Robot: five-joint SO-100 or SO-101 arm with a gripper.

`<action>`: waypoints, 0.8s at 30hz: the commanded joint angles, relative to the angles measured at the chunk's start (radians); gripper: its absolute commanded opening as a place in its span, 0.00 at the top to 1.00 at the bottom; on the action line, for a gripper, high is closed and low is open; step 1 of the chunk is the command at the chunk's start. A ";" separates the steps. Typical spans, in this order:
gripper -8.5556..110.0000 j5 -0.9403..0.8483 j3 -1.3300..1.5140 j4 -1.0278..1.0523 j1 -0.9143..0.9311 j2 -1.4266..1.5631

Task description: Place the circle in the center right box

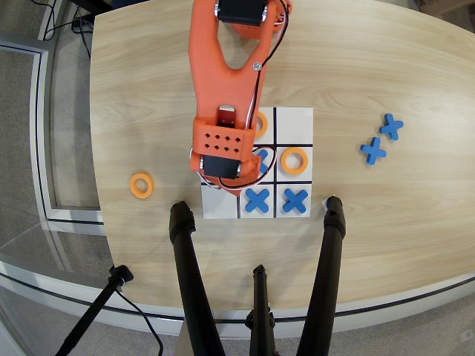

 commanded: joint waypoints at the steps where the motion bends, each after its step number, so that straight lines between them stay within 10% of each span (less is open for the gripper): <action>1: 0.87 0.000 -0.057 0.006 0.006 0.006; 15: 0.84 -0.081 -0.255 0.316 0.072 0.321; 24: 0.84 -0.227 0.204 0.425 0.110 0.844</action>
